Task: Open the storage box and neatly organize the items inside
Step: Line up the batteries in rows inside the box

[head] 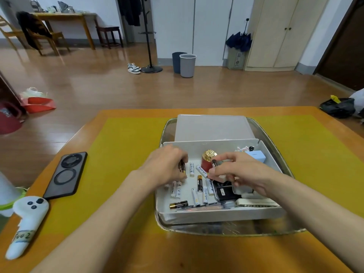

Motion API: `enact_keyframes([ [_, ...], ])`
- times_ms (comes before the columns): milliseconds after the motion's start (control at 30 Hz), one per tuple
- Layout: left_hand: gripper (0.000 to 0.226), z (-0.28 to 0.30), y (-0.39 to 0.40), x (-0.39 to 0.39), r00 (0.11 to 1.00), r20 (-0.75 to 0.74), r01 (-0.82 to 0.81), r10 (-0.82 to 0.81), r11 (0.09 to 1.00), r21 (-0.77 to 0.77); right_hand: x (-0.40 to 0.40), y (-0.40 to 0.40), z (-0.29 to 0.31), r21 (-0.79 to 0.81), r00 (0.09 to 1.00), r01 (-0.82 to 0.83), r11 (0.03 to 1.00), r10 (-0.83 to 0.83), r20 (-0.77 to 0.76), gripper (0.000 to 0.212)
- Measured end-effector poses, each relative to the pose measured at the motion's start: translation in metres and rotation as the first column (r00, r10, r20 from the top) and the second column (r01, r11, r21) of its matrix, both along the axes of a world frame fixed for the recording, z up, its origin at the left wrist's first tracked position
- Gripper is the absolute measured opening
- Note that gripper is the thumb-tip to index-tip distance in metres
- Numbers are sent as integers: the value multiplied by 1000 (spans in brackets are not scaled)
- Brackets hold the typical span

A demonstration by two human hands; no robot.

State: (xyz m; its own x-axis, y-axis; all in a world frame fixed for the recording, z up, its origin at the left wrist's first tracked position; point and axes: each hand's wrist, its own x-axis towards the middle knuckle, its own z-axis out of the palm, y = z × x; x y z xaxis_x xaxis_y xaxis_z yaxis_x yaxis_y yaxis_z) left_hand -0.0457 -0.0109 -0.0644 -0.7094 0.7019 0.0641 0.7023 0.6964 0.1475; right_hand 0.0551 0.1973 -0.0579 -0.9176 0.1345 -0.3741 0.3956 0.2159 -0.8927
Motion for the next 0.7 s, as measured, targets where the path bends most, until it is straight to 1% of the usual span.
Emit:
enact_keyframes([
  [67,39,8,-11,-6,999,14,-36,36,999,9,-4,-5,1,-6,999,-39,999,39,-32,51],
  [133,38,12,-19,-8,999,14,-51,50,999,13,-10,-11,1,35,992,-104,994,106,-73,53],
  [167,38,13,-21,-10,999,11,-50,50,999,21,-15,-15,0,88,986,-135,987,142,-88,54],
  [233,35,15,-25,-12,999,-1,-48,48,998,45,-26,-24,-2,279,969,-186,942,223,-108,56],
  [267,34,16,-26,-13,999,-13,-50,51,997,59,-33,-30,-3,384,958,-207,900,266,-107,58],
  [333,31,19,-29,-15,997,-37,-63,66,995,83,-50,-41,-7,541,939,-236,808,332,-86,62],
  [400,30,21,-35,-19,994,-55,-90,96,991,102,-68,-52,-11,669,925,-252,699,377,-46,64],
  [467,30,21,-41,-22,991,-61,-112,119,988,110,-83,-62,-16,773,919,-254,582,395,5,61],
  [567,30,19,-48,-25,988,-49,-139,145,985,99,-100,-73,-24,884,916,-235,405,395,63,46],
  [667,30,15,-52,-27,989,-25,-144,146,986,81,-108,-74,-33,933,905,-240,267,409,116,48],
  [700,30,14,-52,-27,989,-24,-143,145,987,78,-110,-74,-35,938,904,-245,245,408,129,50],
])
